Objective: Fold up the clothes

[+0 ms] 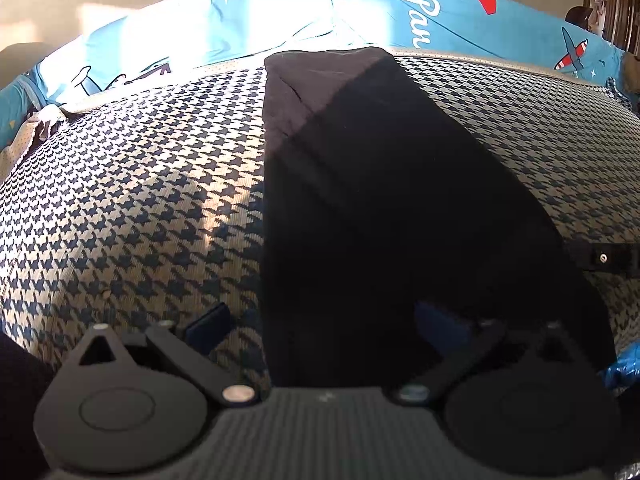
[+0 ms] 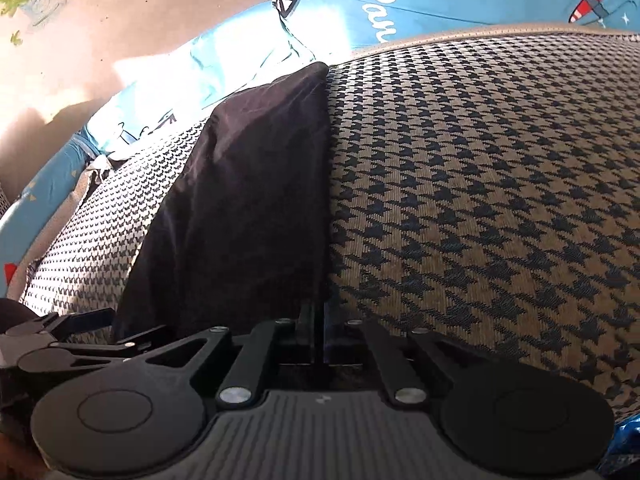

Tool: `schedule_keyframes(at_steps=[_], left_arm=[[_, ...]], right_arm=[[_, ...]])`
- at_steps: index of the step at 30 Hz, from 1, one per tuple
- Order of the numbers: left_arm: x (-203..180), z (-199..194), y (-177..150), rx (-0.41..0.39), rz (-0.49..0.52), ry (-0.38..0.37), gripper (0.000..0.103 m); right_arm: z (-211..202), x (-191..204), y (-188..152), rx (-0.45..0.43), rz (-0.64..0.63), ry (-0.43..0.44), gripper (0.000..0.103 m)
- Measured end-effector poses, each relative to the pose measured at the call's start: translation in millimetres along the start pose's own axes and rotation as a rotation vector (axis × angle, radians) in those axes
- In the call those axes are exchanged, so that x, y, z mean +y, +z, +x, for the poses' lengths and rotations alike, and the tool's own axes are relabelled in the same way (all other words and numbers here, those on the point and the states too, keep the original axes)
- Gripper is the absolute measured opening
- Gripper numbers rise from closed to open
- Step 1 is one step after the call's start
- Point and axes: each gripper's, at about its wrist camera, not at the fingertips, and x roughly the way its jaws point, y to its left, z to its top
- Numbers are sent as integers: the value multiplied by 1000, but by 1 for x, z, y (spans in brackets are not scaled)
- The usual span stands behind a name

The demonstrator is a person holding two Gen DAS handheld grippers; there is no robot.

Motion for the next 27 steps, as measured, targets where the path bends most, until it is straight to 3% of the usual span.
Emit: schedule_keyframes(at_steps=[5, 10, 15, 21, 27], left_arm=[[1, -7, -11, 8, 2, -4, 103], [1, -14, -17, 18, 6, -8, 103], [0, -18, -19, 24, 13, -10, 103], [-3, -22, -20, 27, 17, -9, 103], [-3, -22, -21, 29, 17, -10, 103]], right_arm=[[-5, -3, -2, -24, -13, -84, 0], [-8, -12, -1, -39, 18, -105, 0], [-24, -22, 0, -89, 93, -41, 1], [-35, -6, -5, -126, 39, 104, 2], [-23, 8, -3, -109, -18, 121, 3]])
